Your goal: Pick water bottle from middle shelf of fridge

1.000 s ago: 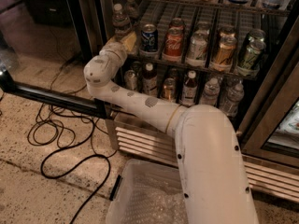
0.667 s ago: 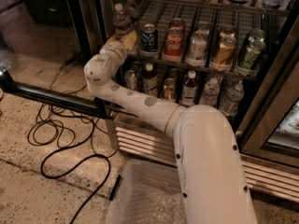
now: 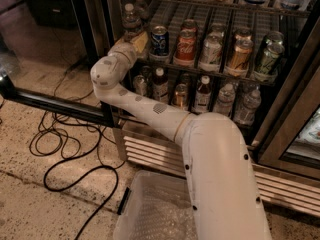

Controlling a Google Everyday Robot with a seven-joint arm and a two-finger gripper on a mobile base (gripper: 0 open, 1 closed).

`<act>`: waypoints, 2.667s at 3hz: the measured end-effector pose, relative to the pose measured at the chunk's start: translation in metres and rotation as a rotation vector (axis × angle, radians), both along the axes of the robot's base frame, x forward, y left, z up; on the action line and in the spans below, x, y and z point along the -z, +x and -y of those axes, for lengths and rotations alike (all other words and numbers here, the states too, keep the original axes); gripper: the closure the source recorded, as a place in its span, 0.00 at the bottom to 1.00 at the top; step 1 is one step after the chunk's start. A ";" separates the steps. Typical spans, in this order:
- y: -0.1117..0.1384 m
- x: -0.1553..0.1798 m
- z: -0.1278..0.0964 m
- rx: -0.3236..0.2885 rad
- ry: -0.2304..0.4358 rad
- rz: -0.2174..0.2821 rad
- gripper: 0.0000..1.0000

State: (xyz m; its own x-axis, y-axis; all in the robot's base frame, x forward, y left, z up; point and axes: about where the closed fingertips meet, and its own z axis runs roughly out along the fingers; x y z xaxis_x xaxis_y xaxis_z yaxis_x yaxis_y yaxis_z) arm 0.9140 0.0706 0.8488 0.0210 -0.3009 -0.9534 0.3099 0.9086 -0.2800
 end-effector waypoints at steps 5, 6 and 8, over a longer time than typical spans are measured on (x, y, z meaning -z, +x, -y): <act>-0.009 -0.010 -0.006 -0.037 0.181 -0.116 1.00; -0.011 -0.012 -0.007 -0.044 0.197 -0.116 1.00; -0.018 -0.037 -0.019 -0.110 0.180 -0.050 1.00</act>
Offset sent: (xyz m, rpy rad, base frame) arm 0.0000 0.0000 0.0000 0.0000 0.0000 0.0000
